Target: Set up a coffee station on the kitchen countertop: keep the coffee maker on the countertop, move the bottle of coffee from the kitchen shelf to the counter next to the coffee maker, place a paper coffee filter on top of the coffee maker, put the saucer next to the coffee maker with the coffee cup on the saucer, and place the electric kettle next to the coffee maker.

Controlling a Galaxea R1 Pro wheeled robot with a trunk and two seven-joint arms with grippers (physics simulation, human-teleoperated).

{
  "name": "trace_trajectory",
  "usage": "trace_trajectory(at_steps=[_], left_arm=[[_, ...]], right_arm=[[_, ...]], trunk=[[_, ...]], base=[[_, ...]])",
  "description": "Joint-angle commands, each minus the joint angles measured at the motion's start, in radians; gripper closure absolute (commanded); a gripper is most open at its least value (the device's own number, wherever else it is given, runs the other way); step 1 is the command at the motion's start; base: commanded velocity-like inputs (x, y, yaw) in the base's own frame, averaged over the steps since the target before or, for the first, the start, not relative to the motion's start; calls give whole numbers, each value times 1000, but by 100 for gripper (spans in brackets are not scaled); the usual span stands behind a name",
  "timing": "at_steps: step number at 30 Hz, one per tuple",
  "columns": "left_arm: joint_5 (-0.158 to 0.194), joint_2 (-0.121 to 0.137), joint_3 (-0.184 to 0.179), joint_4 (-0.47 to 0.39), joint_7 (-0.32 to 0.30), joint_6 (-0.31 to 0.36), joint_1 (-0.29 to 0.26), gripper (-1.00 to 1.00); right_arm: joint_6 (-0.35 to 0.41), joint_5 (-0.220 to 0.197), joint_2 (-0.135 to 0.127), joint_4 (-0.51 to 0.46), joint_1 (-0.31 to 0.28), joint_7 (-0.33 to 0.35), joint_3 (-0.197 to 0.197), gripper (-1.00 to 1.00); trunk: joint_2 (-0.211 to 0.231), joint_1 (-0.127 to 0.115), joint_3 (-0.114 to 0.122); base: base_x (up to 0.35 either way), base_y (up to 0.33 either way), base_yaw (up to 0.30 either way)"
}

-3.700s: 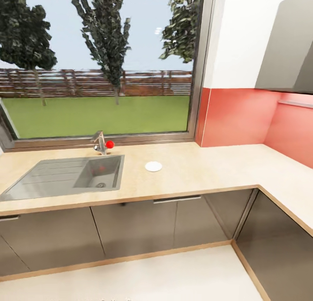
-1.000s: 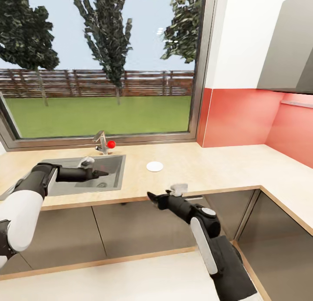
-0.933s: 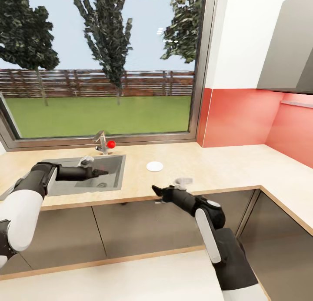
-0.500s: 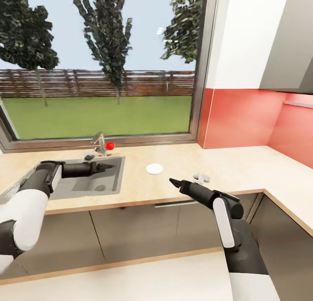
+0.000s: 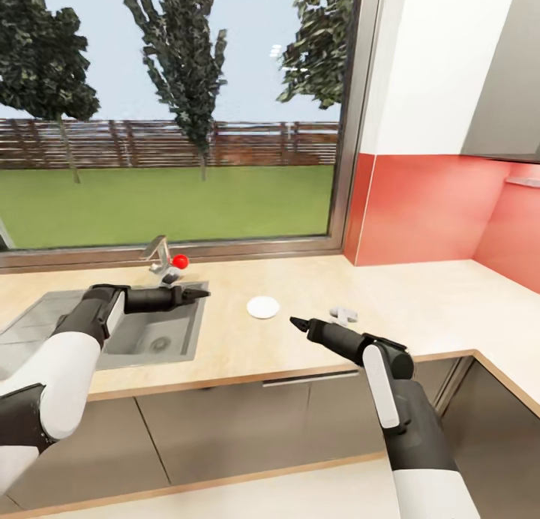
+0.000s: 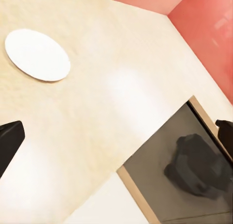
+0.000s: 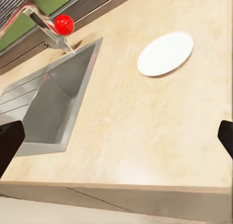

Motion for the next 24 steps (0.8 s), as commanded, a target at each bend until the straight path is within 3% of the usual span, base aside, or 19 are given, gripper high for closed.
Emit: trace_trajectory(at_steps=[1, 6, 11, 17, 19, 24], left_arm=[[-10, -2, 7, 0, -8, 8, 1, -100], [-11, -5, 14, 0, -8, 9, 5, -100], [-12, -5, 23, 1, -8, 9, 7, -100], [-10, -6, 26, 1, -8, 9, 30, -100], [-9, -6, 26, 1, -8, 9, 33, -100], [-9, -11, 26, 1, -8, 9, 37, -100]], right_arm=[[5, 10, 1, 4, -1, 9, -3, -100], [6, 57, 2, 12, -1, 10, -2, -100], [6, 66, 2, 13, -1, 10, 0, -100], [6, 69, 3, 51, -1, 10, 1, -100], [6, 70, 3, 67, -1, 10, 9, -100], [5, 72, 1, 105, -1, 10, 72, -100]], trunk=[[-2, 1, -2], [-2, 1, -2], [-2, 1, -2], [-2, 1, -2], [-2, 1, -2], [-2, 1, -2]], base=[[332, -32, 0], [336, -8, -136], [337, -1, -235], [337, 0, -48], [337, 0, -6], [337, 0, -2]])
